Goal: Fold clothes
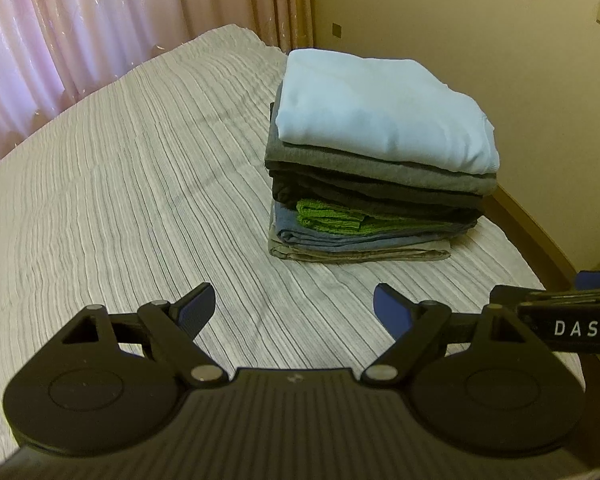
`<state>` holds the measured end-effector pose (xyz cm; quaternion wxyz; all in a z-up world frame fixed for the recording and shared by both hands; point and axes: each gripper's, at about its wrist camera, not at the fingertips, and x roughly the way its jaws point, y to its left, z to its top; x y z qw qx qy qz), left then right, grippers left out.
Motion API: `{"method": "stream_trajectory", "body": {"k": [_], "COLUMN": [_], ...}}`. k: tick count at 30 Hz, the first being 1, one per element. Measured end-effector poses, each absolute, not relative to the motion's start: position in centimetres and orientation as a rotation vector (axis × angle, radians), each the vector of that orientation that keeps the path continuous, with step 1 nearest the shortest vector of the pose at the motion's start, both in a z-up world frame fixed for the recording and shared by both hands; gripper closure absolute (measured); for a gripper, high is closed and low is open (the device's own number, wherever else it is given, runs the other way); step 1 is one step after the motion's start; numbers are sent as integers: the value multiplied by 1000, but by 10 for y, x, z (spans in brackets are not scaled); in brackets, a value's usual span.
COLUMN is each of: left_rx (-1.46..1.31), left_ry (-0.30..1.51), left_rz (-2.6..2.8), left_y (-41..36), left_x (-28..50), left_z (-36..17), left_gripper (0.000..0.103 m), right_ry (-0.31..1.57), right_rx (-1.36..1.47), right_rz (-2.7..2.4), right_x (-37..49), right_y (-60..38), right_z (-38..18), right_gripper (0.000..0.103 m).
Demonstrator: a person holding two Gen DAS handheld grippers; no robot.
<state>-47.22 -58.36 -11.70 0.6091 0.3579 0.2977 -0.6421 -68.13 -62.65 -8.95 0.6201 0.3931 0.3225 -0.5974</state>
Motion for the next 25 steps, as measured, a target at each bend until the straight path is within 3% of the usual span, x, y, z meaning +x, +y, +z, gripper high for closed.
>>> {"method": "stream_trajectory", "body": {"k": [25], "left_rx": [786], "left_ry": [643], "left_rz": [-1502], "left_y": [-597], "left_x": [-469], "left_z": [-119], "left_gripper": [19], "right_ry": [716], "right_rx": [932], "right_rz": [-1369], "right_x": [-680], "right_y": [-640], "right_z": [-92], "right_gripper": [0]}}
